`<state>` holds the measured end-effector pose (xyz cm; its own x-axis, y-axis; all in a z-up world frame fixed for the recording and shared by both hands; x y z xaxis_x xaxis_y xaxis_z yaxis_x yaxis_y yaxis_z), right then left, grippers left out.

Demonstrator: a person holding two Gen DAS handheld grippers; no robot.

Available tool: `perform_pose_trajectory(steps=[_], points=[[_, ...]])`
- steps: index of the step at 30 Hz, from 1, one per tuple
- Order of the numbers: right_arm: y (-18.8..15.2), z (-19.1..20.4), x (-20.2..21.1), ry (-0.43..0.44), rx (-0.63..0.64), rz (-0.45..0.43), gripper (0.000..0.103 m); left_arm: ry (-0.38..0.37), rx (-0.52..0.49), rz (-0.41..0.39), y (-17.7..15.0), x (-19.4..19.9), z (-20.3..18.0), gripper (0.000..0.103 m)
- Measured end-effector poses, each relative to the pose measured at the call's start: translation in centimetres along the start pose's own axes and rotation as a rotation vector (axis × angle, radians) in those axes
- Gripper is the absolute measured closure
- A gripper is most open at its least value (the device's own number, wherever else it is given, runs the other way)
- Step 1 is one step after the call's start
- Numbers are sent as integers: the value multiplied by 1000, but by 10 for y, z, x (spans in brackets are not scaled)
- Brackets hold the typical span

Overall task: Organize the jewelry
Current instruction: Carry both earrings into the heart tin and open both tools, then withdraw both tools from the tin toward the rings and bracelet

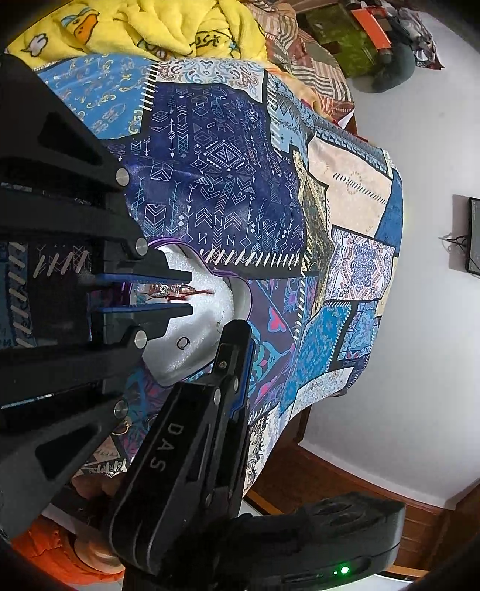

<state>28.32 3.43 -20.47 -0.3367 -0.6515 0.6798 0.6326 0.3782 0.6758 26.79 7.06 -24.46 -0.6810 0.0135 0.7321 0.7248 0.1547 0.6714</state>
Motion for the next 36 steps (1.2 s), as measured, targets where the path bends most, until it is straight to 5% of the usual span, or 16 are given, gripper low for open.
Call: perform_pose_trajectory(steps=[14, 21, 36], points=[[0, -2, 24, -12, -29, -12, 79, 29, 42, 5, 3, 16, 11, 82], [0, -10, 54, -50, -40, -54, 63, 43, 28, -20, 10, 35, 3, 81], [-19, -70, 137, -196, -115, -141, 41, 58, -27, -56, 15, 62, -46, 53]])
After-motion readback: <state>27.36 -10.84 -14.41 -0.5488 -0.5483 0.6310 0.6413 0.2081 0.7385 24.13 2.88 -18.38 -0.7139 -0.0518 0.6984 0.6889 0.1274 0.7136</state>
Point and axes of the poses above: each gripper's, at about its wrist camera, not at the fingertips, and x roughly against the way its jaws point, z to its left, y to its top, the point moved 9 cm from there along -x, roughly the way its jaws point, and after that the axes turned 8 degrees about y, right-handed, at the moved point
